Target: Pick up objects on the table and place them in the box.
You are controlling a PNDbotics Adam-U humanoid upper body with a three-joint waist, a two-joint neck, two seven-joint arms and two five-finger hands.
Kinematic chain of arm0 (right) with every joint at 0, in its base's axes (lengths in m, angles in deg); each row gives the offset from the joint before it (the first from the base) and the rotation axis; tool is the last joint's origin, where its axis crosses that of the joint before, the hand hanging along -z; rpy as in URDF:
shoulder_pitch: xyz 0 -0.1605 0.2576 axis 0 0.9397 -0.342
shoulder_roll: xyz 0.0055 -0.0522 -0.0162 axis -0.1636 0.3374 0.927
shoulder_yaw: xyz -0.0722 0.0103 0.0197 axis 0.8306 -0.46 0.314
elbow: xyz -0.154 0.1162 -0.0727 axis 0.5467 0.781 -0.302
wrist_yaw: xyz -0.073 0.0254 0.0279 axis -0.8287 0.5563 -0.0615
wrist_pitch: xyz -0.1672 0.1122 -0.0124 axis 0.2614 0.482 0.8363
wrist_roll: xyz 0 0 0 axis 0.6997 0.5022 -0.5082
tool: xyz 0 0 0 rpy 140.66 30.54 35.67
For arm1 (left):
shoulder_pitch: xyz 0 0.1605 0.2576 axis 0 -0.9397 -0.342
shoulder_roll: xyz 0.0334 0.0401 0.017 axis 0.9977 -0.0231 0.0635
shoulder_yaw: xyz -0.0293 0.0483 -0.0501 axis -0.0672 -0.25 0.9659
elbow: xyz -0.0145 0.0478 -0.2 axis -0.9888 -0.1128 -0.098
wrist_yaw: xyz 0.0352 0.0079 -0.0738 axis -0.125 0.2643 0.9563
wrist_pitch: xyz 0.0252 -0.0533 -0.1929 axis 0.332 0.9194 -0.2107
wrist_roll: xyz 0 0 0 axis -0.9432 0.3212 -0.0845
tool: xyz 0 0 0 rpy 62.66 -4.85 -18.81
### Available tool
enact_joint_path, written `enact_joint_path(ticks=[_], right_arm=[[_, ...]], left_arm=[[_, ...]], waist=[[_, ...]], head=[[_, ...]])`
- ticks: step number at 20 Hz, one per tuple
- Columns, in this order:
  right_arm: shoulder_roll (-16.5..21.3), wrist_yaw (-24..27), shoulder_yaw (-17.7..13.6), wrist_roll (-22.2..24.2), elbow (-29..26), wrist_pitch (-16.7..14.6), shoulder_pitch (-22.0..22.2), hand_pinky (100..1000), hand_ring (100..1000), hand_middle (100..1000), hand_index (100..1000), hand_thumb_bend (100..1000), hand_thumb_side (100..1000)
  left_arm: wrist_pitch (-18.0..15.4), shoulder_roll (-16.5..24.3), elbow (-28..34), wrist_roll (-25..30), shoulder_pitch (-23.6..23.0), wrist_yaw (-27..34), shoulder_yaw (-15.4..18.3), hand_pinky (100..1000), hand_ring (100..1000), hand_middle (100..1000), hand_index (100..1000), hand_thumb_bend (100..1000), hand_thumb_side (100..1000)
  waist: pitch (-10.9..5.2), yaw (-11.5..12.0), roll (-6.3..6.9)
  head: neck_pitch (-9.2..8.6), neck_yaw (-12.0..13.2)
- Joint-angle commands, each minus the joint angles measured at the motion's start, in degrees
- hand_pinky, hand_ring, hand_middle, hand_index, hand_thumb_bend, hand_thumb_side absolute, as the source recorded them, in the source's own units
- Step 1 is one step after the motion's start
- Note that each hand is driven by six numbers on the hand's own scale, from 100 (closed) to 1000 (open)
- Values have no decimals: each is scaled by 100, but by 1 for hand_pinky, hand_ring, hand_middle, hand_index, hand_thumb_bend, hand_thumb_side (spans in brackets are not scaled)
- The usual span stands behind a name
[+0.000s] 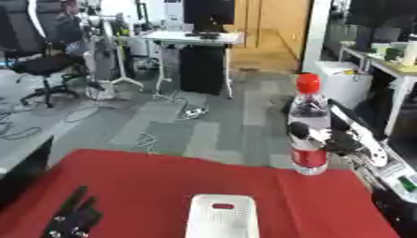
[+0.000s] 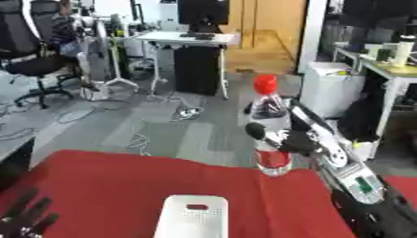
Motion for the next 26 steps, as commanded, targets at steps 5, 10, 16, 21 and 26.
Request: enact_joint_path(ticks=[5,10,16,21,26], right_arm=[[-380,-437,-195,-260,-72,69,6,100,100,100,157,515,348],[-853,-831,-172,-466,-376,66,106,100,100,100,157,512,352],[-1215,-1034,-157,-498,-622,141,102,100,100,100,157,510,356],[-1353,-1255,-134,-474,-680,101,69,100,100,100,157,510,357],[-1499,-1506,-148,-473,-662,76,85,100,100,100,159,517,358]], left_arm=[[24,66,-8,24,91,41,-14,932,1000,989,836,267,988],[4,52,-28,26,111,36,-12,932,1000,989,836,269,988],[-18,54,-52,12,66,-1,3,934,1000,992,835,268,992],[-28,57,-54,43,79,-10,-32,934,1000,993,834,266,994],[-34,64,-51,71,107,-4,-54,935,1000,994,834,267,994]], waist=[[-149,-8,-75],[-118,20,-105],[-61,12,-168],[22,71,-181],[86,140,-202]], head=[[440,364],[504,284],[484,210],[400,119],[428,-33]])
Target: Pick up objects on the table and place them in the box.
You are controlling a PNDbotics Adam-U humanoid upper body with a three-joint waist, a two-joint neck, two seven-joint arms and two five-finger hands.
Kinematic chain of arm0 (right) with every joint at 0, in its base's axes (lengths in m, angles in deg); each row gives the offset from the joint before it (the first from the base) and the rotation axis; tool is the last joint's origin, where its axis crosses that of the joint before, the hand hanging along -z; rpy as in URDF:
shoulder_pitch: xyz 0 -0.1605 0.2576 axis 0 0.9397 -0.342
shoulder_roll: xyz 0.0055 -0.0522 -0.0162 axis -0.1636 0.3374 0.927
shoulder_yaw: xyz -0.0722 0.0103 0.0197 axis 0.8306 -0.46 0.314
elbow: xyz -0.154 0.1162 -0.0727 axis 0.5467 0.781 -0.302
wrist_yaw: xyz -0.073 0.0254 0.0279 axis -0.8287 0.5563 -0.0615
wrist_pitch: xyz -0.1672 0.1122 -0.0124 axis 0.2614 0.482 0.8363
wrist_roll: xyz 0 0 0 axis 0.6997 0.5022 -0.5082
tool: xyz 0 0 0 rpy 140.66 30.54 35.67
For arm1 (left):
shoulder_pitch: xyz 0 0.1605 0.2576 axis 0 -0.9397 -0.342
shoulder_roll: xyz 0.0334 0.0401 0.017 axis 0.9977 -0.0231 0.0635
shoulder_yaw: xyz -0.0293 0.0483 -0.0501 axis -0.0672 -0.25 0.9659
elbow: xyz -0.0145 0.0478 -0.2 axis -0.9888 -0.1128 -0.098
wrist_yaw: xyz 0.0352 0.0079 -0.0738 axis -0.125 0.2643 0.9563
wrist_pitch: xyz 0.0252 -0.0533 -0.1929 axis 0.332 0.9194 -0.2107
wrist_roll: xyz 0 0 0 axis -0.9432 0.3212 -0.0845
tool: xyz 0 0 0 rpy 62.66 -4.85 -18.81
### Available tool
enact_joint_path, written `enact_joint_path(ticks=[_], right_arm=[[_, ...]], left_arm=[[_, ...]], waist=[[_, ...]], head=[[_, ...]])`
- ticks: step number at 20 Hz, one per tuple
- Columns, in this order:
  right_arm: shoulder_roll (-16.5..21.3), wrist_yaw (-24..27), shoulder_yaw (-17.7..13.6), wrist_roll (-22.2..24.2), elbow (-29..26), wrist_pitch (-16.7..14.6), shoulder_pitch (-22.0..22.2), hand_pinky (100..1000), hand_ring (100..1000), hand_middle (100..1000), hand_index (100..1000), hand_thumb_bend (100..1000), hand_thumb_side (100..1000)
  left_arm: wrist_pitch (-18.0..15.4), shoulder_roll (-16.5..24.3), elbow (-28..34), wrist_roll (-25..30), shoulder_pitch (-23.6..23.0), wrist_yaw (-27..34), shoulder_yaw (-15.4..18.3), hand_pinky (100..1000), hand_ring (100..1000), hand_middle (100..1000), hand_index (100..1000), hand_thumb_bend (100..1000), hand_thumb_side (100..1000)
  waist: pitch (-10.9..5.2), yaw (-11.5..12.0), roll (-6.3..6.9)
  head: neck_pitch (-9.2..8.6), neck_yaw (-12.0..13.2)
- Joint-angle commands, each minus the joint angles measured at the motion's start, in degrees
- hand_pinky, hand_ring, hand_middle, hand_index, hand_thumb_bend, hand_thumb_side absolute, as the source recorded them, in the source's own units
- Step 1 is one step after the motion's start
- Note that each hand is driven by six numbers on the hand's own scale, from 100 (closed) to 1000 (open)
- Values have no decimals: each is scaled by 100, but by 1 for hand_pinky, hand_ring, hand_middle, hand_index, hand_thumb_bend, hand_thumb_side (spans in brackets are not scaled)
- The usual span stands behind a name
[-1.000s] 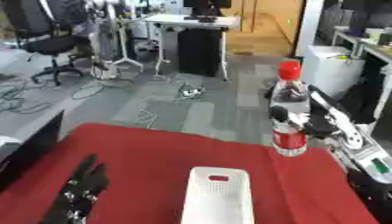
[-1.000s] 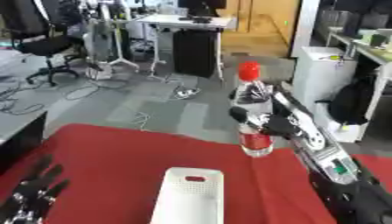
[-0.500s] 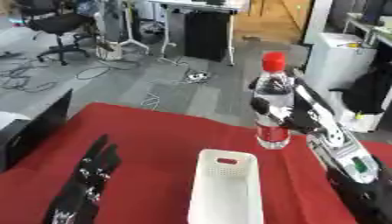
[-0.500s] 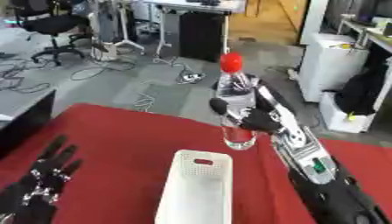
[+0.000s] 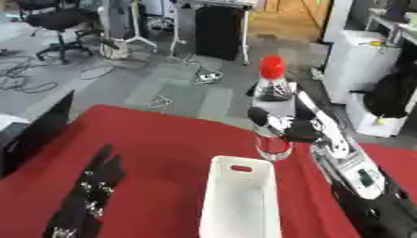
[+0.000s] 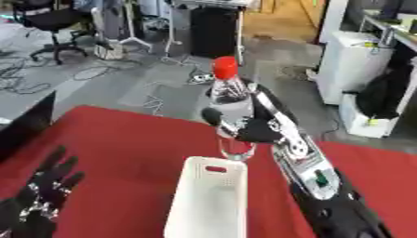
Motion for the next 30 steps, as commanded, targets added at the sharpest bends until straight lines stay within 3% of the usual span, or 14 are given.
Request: enact_joint_path(ticks=[1,8,11,14,15,17,18,19,20,21,22,23,30], right_arm=[[-38,-145,-78,-16,-103,-26,-109,100,100,100,159,519,359],[-224,-311,-196,-81,-23,114,-38,100,100,100,183,517,393],[-304,-331,-209,-89,-22,161,58,100,100,125,287,514,449],[-327,-350,-209,-115,-56,181,126,100,112,291,468,523,490],[-328,-372,-207,-118,-62,182,139,133,214,376,538,518,506],[-329,-420,-196,-103,-79,167,152,317,426,553,665,515,544],[-329,-445,-189,-85,-89,153,156,281,384,518,643,515,537],[-330,-465,-181,-61,-99,137,158,543,615,732,769,510,581],[-327,-487,-169,-23,-112,115,161,571,644,756,787,510,587],[-325,-508,-159,20,-123,91,165,678,752,838,847,514,612],[-323,-525,-154,61,-131,68,170,662,740,828,840,510,613],[-323,-535,-153,94,-133,50,174,768,821,900,902,511,647],[-313,-524,-166,200,-136,-58,181,939,917,984,999,536,711]], left_arm=[[-11,69,76,34,86,-5,-20,935,1000,994,834,267,994],[-15,73,77,42,92,-2,-15,935,1000,994,835,269,994],[-19,71,77,27,79,-7,4,935,1000,994,835,270,993],[-21,69,73,15,69,-15,15,935,1000,994,835,270,993],[-22,66,72,13,66,-17,16,935,1000,995,835,269,993],[-23,64,69,11,60,-22,17,935,1000,995,835,269,993],[-24,63,68,10,59,-23,18,935,1000,995,835,270,993],[-25,62,68,9,58,-24,18,936,1000,995,836,269,994],[-25,60,68,9,57,-25,17,936,1000,995,836,269,994],[-26,59,67,9,54,-26,18,936,1000,995,836,269,994],[-26,57,67,8,53,-27,19,936,1000,995,836,269,994],[-26,56,66,7,51,-27,19,936,1000,996,837,269,994],[-30,48,63,5,41,-33,19,937,1000,996,838,269,994]], waist=[[-46,33,8],[-39,61,-10],[-46,52,-11],[-51,33,-7],[-51,28,-3],[-48,28,4],[-45,30,7],[-42,33,11],[-37,37,16],[-33,41,22],[-29,43,26],[-26,44,30],[-1,46,58]], head=[[-38,-173],[91,-422],[173,-505],[220,-537],[229,-546],[242,-567],[246,-574],[255,-583],[264,-591],[273,-600],[280,-606],[286,-610],[290,-630]])
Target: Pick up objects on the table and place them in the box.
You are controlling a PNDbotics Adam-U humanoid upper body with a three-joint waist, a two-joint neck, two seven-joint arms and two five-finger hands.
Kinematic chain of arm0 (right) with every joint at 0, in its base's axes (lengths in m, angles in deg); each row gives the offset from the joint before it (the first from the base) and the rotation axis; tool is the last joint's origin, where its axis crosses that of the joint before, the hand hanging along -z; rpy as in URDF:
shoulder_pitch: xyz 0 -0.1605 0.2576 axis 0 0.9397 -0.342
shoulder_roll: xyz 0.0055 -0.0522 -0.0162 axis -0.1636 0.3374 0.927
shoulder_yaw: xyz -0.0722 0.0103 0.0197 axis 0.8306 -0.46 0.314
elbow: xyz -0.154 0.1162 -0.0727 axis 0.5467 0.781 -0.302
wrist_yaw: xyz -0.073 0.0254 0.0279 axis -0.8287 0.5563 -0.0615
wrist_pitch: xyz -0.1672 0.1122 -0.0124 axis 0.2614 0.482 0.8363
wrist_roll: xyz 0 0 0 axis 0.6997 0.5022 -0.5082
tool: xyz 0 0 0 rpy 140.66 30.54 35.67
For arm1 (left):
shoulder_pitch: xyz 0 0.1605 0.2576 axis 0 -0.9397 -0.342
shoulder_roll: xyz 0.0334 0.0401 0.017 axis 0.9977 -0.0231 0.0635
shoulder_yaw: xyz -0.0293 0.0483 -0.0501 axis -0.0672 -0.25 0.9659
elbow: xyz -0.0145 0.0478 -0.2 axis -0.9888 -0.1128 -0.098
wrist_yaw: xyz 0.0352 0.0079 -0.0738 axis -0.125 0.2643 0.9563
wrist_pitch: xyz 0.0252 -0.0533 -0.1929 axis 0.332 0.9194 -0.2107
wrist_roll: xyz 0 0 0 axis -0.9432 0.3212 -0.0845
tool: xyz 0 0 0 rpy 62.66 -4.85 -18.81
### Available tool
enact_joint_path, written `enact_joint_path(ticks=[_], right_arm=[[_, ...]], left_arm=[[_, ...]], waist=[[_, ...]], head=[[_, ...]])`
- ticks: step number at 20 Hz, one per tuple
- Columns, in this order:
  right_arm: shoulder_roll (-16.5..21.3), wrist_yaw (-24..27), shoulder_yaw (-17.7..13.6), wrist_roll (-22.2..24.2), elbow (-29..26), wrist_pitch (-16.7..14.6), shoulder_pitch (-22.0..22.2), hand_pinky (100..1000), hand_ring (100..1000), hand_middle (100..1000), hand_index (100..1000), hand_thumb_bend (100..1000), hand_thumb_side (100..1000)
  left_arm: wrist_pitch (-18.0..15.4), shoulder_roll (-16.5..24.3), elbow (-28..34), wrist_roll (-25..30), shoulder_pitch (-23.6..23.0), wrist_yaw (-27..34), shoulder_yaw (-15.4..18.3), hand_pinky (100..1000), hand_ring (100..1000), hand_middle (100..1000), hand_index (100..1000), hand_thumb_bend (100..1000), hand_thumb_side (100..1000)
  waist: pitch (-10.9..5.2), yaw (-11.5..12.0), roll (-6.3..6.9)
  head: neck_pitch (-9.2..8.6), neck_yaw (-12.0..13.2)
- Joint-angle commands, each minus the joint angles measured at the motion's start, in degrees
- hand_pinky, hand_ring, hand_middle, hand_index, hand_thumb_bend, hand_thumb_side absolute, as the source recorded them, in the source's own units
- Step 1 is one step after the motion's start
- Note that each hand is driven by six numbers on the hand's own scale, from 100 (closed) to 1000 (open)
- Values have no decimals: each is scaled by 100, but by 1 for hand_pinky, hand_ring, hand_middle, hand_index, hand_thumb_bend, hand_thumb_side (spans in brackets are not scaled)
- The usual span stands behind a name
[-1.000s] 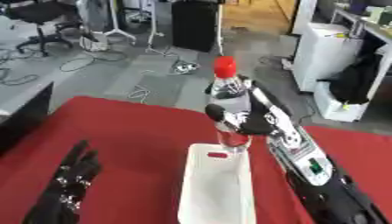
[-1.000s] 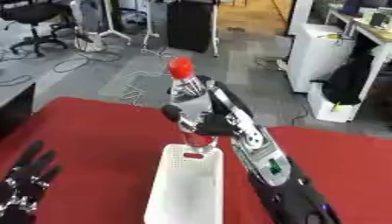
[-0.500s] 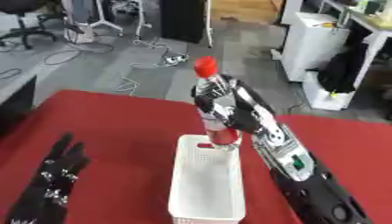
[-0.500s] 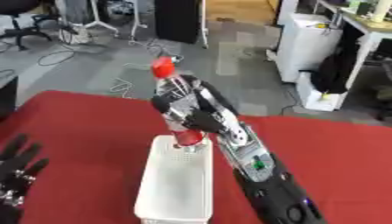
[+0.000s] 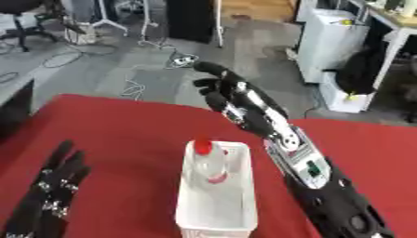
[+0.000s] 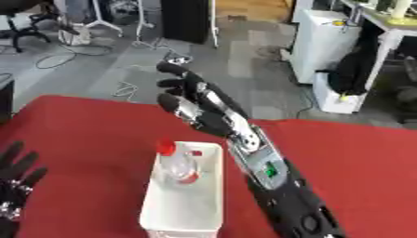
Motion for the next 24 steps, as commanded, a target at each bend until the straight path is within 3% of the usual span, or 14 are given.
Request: enact_joint_path(ticks=[1,9,14,18,24], right_arm=[[64,0,-44,24,-104,-46,-46,947,918,986,1000,539,713],[191,169,-54,15,-193,-137,-89,945,920,995,1000,512,770],[414,577,-22,32,-406,-174,-129,881,898,983,986,153,863],[632,1055,45,223,-484,-52,-108,847,860,950,960,102,886],[987,1490,15,510,-446,157,-52,829,842,936,946,101,885]], left_arm=[[-4,47,80,-10,28,-22,29,938,1000,996,838,269,994],[-5,40,80,-13,3,-25,35,938,1000,997,838,269,995],[-2,50,78,-21,-35,-32,45,939,1000,997,838,267,995],[4,91,78,-45,-76,-48,65,940,1000,997,838,263,995],[17,164,97,-94,-120,-66,85,941,1000,997,839,262,996]], waist=[[-45,3,48],[-37,-24,92],[-58,-133,144],[-107,-310,194],[-176,-662,280]], head=[[24,-54],[6,-59],[-12,24],[-26,191],[-82,498]])
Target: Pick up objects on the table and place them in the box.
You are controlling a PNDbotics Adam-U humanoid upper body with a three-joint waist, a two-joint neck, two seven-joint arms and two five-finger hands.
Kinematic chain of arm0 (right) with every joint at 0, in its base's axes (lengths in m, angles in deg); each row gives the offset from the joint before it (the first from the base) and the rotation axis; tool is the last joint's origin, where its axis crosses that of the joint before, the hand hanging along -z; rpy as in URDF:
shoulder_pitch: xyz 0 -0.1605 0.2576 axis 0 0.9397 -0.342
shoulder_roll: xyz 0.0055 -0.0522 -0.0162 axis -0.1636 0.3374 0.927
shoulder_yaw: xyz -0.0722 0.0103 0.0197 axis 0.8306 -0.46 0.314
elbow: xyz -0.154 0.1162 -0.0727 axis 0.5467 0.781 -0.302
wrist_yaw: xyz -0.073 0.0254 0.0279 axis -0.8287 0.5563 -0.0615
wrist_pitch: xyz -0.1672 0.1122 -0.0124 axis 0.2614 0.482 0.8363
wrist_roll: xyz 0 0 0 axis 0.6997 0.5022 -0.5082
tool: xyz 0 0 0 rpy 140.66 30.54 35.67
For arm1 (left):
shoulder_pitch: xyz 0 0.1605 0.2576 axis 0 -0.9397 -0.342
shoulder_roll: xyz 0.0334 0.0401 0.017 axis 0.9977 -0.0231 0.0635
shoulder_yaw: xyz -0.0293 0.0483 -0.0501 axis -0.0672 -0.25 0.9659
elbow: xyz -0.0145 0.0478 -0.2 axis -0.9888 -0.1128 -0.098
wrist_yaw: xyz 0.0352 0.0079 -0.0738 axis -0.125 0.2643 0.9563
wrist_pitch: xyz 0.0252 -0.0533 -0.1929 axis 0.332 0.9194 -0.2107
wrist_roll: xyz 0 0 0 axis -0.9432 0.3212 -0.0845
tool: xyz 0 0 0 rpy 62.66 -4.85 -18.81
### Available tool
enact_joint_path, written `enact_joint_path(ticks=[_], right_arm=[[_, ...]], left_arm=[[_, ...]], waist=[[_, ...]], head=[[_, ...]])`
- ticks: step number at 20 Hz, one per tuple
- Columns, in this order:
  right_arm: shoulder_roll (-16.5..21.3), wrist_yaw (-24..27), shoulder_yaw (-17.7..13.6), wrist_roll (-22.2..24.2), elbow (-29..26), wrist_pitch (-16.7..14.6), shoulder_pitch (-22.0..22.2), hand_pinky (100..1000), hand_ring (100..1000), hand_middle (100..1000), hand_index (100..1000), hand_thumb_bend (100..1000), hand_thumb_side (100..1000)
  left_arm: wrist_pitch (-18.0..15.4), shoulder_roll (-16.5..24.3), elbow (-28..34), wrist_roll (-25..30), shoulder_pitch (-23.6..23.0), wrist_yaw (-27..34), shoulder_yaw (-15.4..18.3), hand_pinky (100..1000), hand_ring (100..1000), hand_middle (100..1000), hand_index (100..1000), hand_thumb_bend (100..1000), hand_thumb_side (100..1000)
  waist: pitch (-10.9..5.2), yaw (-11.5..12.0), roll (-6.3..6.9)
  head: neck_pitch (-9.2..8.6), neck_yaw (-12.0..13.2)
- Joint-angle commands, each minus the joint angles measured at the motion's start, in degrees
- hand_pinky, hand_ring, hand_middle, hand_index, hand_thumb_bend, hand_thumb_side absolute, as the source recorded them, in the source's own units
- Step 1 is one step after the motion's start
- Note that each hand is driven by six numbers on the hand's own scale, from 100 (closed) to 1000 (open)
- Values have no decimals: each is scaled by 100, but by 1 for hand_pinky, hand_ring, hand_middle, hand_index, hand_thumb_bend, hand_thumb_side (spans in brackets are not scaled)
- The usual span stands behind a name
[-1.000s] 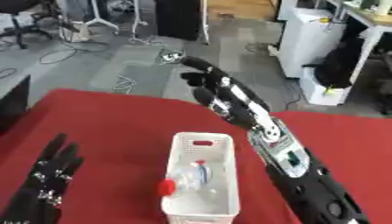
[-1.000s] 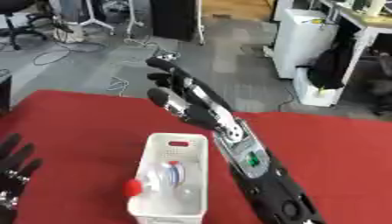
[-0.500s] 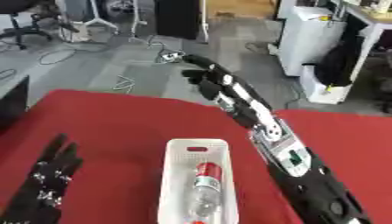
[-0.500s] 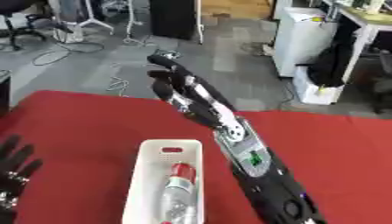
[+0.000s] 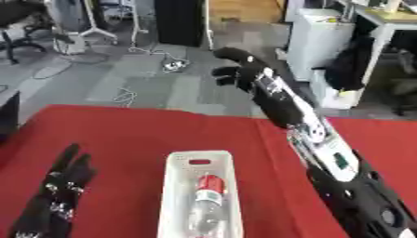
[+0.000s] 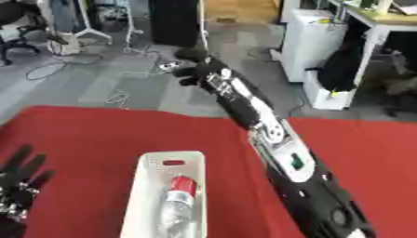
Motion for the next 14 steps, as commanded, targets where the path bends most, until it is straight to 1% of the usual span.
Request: enact_joint_path(ticks=[1,4,9,12,13,14], right_arm=[[256,165,-75,106,-40,71,-33,829,840,936,945,100,885],[311,204,-141,122,32,132,-3,822,833,934,940,100,874],[112,-15,-286,61,238,166,-55,824,828,932,932,100,859],[67,-128,-381,-19,253,159,31,829,828,932,932,100,848],[89,-146,-411,-44,231,159,87,829,828,932,932,100,963],[121,-157,-446,-77,209,170,153,830,827,931,931,100,839]], left_arm=[[7,139,102,-39,-1,-40,48,942,1000,998,839,261,996],[17,158,107,-69,-27,-48,62,942,1000,998,839,261,996],[19,199,124,-104,-62,-73,83,943,1000,998,841,259,996],[13,219,144,-116,-67,-86,98,943,1000,997,841,259,995],[12,218,152,-122,-67,-88,104,943,1000,997,842,266,959],[10,215,159,-125,-67,-90,109,943,1000,998,842,259,996]], waist=[[-94,-86,43],[-116,-249,77],[-149,-535,113],[-153,-680,126],[-151,-716,133],[-144,-750,140]], head=[[-84,172],[-112,296],[-139,496],[-174,586],[-189,602],[-212,633]])
